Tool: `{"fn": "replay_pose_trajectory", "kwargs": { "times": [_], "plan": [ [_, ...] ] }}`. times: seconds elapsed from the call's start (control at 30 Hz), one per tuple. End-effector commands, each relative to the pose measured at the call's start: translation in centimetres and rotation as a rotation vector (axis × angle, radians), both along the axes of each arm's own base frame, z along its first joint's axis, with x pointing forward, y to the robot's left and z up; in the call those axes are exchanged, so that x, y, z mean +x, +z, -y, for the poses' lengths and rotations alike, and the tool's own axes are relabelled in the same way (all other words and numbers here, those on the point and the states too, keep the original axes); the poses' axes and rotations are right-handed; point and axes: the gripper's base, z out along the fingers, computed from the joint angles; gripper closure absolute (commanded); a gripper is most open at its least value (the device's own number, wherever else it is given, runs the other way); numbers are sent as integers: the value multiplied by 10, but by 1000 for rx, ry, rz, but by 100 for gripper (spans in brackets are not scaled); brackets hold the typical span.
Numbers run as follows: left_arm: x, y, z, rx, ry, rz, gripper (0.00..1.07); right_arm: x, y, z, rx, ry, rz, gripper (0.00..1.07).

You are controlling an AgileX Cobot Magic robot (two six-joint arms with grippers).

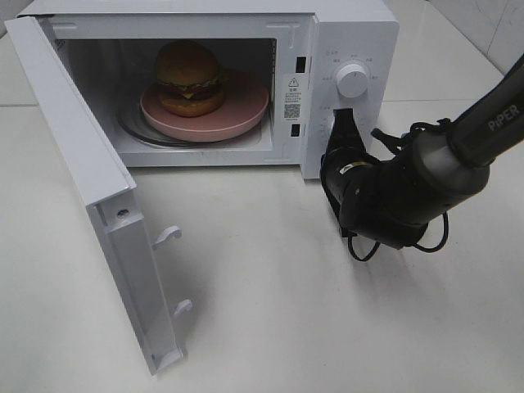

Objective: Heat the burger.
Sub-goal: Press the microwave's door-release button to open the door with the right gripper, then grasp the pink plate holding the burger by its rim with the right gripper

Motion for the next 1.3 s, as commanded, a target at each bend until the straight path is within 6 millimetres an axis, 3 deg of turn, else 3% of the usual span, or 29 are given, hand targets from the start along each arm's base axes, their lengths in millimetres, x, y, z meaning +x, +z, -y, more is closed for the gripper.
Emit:
{"fn": "replay_pose_trajectory", "kwargs": {
  "times": [0.03,0.37,0.53,0.63,0.7,0.9,1.3],
  "plan": [
    [-3,0,1,-7,1,27,3,-11,13,4,-36,37,25,107],
    [-3,0,1,-7,1,27,3,-42,20,20,-73,88,-76,107],
    [-3,0,1,-7,1,27,3,-64,37,27,-117,191,-127,106],
    [-3,0,1,-7,1,27,3,-66,42,28,-122,207,-130,106],
    [-3,0,1,-7,1,27,3,-75,57,28,-197,304,-144,106],
    [-3,0,1,-7,1,27,3,-85,77,25,-335,473,-148,105],
    [-3,0,1,-7,1,27,3,-104,98,19,-531,791,-173,105]
  ]
}}
